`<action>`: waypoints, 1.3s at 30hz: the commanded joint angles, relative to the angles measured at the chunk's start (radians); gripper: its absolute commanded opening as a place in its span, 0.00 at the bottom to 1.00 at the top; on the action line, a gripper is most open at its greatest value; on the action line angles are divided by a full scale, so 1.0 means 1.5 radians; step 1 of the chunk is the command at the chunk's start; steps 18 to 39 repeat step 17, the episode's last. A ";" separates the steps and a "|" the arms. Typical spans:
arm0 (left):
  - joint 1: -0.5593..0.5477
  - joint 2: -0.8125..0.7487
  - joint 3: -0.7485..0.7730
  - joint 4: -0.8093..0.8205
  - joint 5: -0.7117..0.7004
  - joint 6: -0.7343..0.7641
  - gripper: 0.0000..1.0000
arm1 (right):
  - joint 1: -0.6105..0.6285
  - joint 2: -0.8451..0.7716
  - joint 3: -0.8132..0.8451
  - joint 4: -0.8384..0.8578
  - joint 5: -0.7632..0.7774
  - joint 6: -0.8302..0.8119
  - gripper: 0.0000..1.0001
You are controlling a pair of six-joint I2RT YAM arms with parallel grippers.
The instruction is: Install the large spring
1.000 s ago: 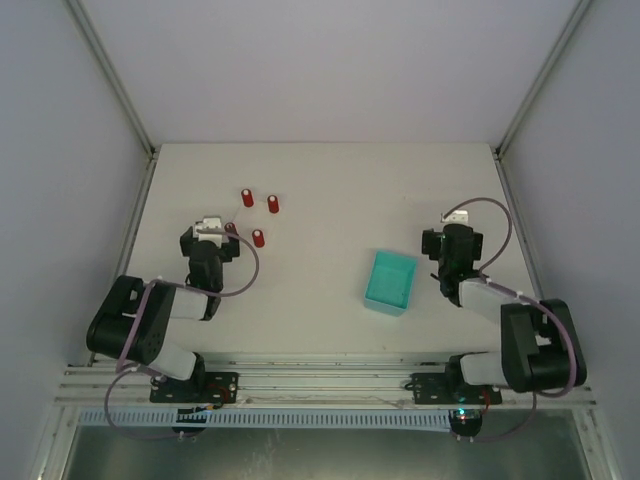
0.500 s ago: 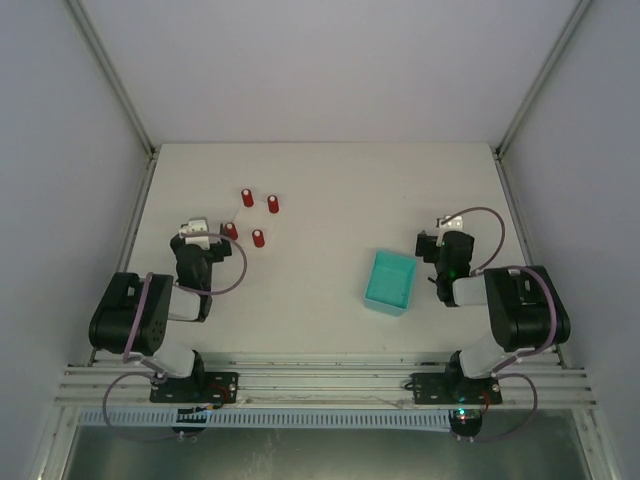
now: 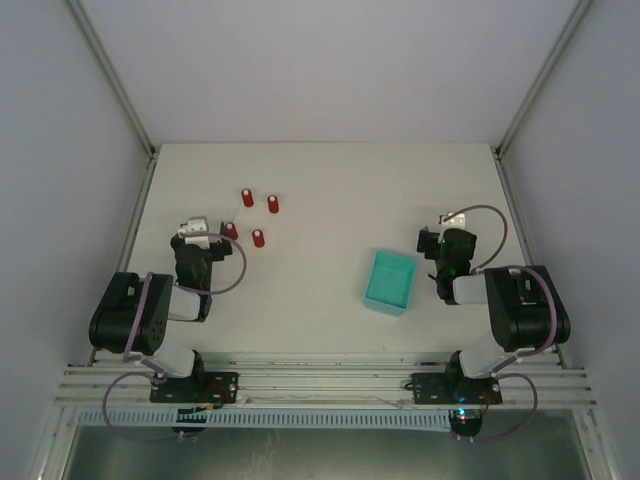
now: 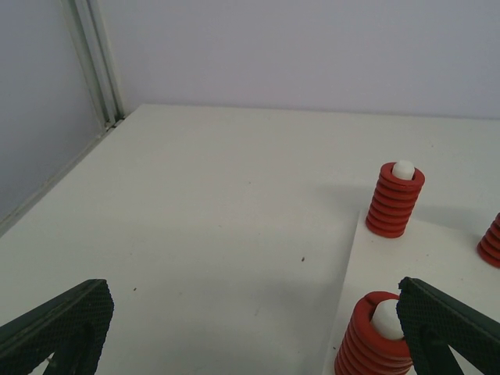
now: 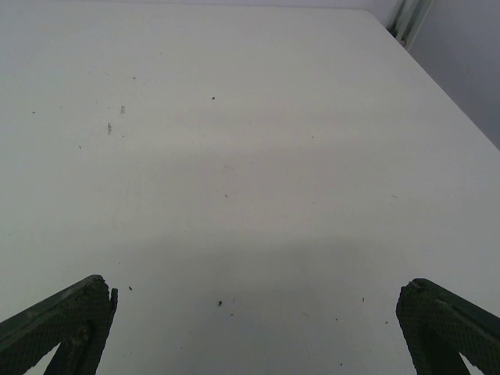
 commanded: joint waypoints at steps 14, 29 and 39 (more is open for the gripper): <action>0.009 0.004 0.004 0.020 0.028 -0.007 0.99 | -0.003 -0.002 0.011 0.009 0.013 0.006 0.99; 0.012 0.003 0.003 0.018 0.034 -0.009 0.99 | -0.004 -0.002 0.011 0.009 0.012 0.006 0.99; 0.012 0.003 0.003 0.018 0.034 -0.009 0.99 | -0.004 -0.002 0.011 0.009 0.012 0.006 0.99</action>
